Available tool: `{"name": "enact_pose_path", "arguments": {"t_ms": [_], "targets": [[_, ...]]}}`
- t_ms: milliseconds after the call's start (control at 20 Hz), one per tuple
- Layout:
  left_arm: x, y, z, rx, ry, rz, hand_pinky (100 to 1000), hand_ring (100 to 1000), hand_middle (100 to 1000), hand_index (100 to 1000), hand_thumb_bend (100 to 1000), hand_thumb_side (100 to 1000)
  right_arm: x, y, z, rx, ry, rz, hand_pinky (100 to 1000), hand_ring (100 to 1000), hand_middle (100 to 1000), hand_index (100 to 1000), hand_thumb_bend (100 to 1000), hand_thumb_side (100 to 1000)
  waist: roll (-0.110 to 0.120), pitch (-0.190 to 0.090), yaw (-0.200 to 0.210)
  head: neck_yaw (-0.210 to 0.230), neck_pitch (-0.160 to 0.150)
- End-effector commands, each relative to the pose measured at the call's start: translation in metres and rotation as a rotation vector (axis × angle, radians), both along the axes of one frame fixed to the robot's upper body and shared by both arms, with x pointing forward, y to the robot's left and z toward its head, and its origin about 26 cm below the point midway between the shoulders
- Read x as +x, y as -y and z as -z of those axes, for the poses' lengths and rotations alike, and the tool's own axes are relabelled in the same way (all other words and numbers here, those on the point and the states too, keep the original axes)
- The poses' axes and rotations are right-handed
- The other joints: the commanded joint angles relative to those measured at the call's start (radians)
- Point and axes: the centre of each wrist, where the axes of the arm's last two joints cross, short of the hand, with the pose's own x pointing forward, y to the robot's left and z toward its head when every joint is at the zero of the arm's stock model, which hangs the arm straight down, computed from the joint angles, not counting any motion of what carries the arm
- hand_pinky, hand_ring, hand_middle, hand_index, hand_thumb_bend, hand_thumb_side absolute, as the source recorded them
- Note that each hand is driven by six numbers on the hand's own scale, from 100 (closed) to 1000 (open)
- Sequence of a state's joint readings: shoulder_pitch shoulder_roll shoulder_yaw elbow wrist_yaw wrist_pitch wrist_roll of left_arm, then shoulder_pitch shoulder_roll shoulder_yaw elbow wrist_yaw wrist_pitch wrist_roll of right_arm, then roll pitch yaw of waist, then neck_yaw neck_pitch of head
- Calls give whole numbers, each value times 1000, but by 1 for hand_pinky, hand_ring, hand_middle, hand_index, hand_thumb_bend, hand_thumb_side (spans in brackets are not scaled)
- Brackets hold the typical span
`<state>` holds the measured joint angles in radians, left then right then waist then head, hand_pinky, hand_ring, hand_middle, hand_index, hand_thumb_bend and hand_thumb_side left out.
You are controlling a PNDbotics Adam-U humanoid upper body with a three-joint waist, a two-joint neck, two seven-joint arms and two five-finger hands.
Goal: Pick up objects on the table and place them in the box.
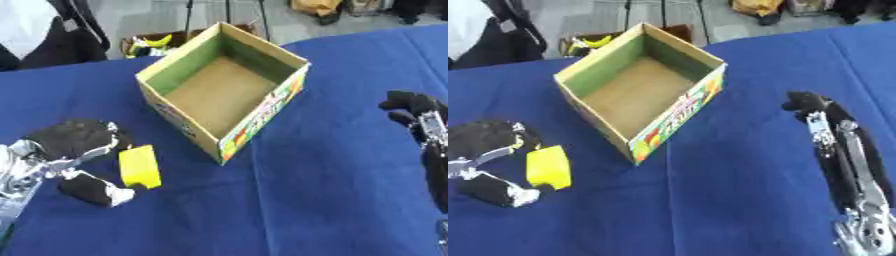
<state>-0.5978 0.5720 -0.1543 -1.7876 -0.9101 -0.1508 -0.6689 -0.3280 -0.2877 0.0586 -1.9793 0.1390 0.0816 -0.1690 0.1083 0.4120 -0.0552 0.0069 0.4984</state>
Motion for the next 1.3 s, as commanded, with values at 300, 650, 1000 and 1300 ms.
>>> {"name": "enact_pose_path", "arguments": {"t_ms": [300,650,1000,1300], "targets": [[-16,-11,-37,-131,137,-2,100,100,463,572,100,664,-3,1,-7,-1,27,3,875,911,659,789,100,930,-3,-27,-2,-10,-19],[-23,-25,-65,-204,222,-22,100,100,458,570,100,669,-3,0,-7,-3,23,-5,875,911,659,789,100,928,6,-33,-17,-6,-16],[-11,-45,-93,-278,270,-71,100,100,446,560,100,681,-3,-4,-8,-10,13,-38,876,912,655,786,100,922,47,-51,-88,30,-10],[12,-57,-105,-355,272,-79,100,100,444,556,100,680,-2,-8,-11,-29,21,-68,877,912,654,786,100,922,85,-52,-152,67,-7]]}}
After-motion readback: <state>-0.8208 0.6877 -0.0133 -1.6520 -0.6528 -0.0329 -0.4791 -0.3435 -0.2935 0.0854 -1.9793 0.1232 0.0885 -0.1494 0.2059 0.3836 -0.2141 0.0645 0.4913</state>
